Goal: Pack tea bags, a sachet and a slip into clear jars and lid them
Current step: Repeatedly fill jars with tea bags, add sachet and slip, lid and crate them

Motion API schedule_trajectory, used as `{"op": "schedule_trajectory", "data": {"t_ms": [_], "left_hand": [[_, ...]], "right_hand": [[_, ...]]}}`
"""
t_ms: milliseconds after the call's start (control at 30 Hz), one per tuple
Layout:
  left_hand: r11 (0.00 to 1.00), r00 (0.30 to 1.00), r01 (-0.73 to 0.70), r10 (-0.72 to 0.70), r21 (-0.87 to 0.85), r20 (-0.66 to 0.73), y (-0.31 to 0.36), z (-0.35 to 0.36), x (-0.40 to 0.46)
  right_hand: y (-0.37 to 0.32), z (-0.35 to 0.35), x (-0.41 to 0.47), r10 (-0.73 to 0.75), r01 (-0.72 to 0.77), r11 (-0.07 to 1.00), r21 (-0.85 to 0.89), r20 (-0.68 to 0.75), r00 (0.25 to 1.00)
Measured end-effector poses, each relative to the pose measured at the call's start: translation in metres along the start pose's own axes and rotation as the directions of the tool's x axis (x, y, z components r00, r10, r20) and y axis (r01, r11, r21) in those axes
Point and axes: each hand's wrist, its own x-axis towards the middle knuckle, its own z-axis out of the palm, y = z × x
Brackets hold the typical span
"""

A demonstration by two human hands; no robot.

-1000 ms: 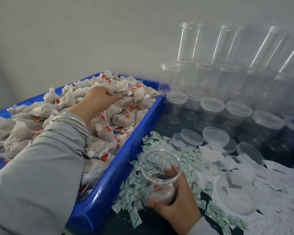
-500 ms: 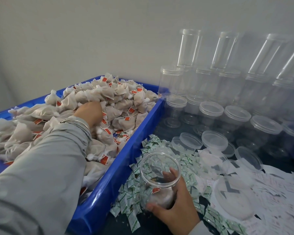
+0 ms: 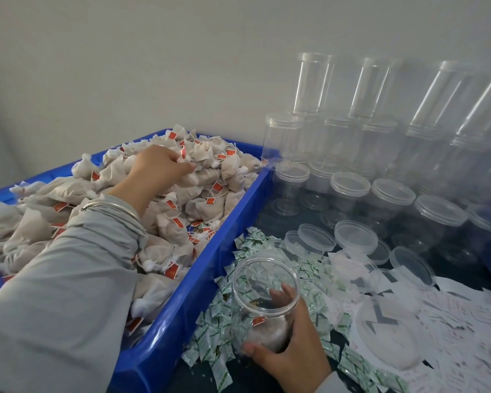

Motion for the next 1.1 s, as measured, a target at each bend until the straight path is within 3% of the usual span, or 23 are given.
{"op": "schedule_trajectory", "data": {"t_ms": [167, 300, 433, 600, 867, 967, 1100], "left_hand": [[0.910, 0.998, 0.049, -0.028, -0.412, 0.056, 0.017, 0.002, -0.014], [0.831, 0.957, 0.083, 0.087, -0.551, 0.277, 0.031, 0.008, -0.027], [0.681, 0.766, 0.213, 0.328, -0.700, 0.552, 0.050, 0.015, -0.047], [0.688, 0.512, 0.133, 0.569, -0.714, 0.643, 0.063, 0.017, -0.068], [0.691, 0.302, 0.121, 0.658, -0.713, 0.689, 0.063, 0.014, -0.074], [0.667, 0.295, 0.161, 0.671, -0.727, 0.681, 0.062, 0.013, -0.074], [0.638, 0.376, 0.183, 0.658, -0.748, 0.652, 0.061, 0.009, -0.072]], "right_hand": [[-0.005, -0.001, -0.001, 0.008, -0.008, 1.000, 0.014, 0.018, 1.000], [-0.006, -0.001, -0.002, 0.024, -0.024, 0.999, 0.040, 0.016, 1.000], [-0.006, -0.002, -0.001, 0.001, -0.003, 0.998, 0.059, 0.033, 0.999], [-0.005, 0.000, -0.001, -0.037, 0.036, 0.998, 0.051, 0.019, 0.999], [0.001, 0.001, 0.000, -0.035, 0.036, 0.999, 0.021, -0.022, 0.999], [0.002, 0.002, -0.001, -0.028, 0.028, 1.000, 0.007, -0.032, 0.999], [0.003, 0.002, -0.001, -0.011, 0.011, 1.000, 0.012, -0.040, 0.999]]}}
